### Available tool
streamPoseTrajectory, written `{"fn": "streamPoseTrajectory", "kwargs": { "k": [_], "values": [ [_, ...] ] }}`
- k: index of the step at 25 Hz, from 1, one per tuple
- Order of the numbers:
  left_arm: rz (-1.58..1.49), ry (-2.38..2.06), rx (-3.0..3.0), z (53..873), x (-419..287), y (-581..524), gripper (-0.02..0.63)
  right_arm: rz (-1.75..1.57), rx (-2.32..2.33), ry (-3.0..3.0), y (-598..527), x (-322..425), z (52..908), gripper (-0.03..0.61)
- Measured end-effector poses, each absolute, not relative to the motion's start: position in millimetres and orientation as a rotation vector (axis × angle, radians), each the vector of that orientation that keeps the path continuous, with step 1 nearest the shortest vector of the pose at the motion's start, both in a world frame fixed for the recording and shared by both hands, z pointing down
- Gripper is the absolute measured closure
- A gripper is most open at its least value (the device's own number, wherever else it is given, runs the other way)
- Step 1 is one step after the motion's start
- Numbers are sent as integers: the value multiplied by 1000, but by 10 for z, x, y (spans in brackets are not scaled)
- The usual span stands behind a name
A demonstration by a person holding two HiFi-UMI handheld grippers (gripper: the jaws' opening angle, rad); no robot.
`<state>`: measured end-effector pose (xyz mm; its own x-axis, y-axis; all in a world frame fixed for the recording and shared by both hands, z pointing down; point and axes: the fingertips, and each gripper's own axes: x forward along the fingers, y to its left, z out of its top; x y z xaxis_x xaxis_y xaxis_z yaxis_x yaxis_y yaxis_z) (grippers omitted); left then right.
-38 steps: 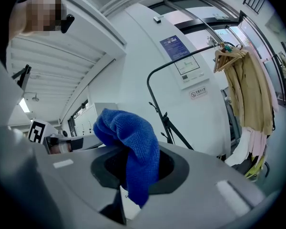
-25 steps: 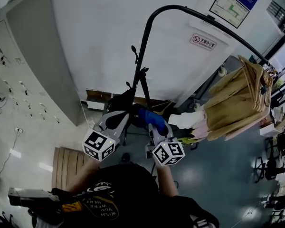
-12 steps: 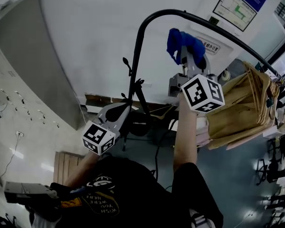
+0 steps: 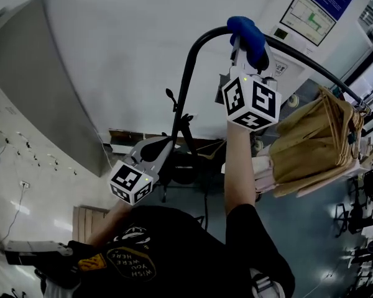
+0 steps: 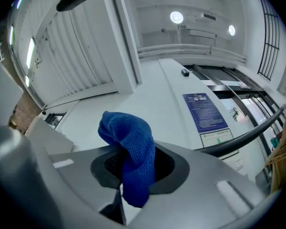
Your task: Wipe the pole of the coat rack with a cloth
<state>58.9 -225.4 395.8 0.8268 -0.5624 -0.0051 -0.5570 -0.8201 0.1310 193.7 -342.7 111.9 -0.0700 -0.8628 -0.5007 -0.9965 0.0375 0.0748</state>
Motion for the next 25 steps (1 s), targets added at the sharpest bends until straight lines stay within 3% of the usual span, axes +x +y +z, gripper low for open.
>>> {"fn": "streamPoseTrajectory", "kwargs": {
  "k": [6,12,15,18,25],
  "values": [
    [-91,-885,2866,3994,447,-2325,612,625,-1866,2240,-3550,1139,2184,495],
    [-82,-910,2846,4075,216,-2336,612,407,-2020,2470,-3501,1070,3898,495],
    [-73,-910,2824,4147,183,-2333,612,370,-2032,2563,-3468,1067,4243,495],
    [-74,-893,2833,4138,188,-2306,612,441,-1970,2546,-3510,989,3890,495],
    [-97,-863,2868,4031,275,-2250,612,708,-1761,2347,-3618,975,2032,492]
  ]
}}
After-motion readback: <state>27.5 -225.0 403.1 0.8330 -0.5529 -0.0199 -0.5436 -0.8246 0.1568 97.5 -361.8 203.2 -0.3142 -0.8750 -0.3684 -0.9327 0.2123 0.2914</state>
